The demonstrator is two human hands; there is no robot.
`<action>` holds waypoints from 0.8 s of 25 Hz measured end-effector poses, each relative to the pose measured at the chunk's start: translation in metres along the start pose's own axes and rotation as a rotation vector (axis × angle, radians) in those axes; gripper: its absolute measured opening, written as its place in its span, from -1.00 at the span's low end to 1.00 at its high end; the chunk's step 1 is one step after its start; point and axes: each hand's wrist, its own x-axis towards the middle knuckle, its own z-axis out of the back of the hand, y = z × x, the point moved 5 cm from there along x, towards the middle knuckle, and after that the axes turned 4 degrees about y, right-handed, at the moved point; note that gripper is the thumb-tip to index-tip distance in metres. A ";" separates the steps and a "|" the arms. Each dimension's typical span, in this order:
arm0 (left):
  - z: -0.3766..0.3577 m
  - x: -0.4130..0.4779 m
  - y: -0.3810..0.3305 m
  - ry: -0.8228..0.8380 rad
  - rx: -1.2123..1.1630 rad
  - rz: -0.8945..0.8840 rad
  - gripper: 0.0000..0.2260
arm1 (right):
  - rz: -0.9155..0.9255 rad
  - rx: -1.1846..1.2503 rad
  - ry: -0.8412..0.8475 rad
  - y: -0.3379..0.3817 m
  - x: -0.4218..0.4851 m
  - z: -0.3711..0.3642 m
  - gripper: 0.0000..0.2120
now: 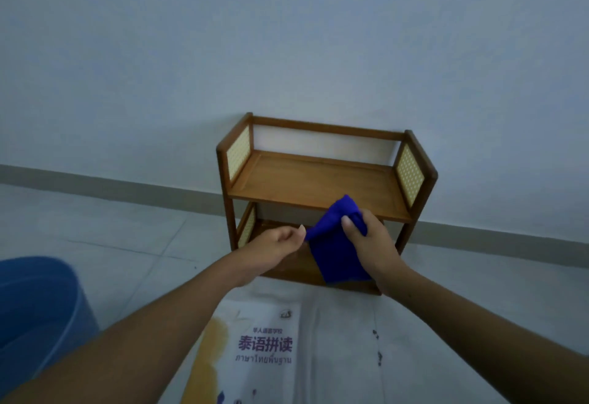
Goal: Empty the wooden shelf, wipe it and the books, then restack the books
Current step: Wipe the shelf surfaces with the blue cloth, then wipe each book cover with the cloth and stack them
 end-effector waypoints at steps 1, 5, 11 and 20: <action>0.005 -0.014 -0.012 -0.002 0.003 -0.032 -0.73 | 0.005 0.048 -0.009 0.016 -0.007 -0.001 -0.86; 0.020 -0.057 -0.056 -0.151 0.132 -0.187 -0.83 | 0.034 0.134 0.016 0.067 -0.030 -0.006 -0.88; 0.036 -0.120 -0.106 -0.486 0.325 -0.362 -0.82 | -0.013 0.194 0.071 0.109 -0.061 -0.015 -0.78; 0.036 -0.139 -0.110 -0.458 0.072 -0.191 -0.82 | -0.034 -0.271 0.226 0.094 -0.089 -0.020 -0.52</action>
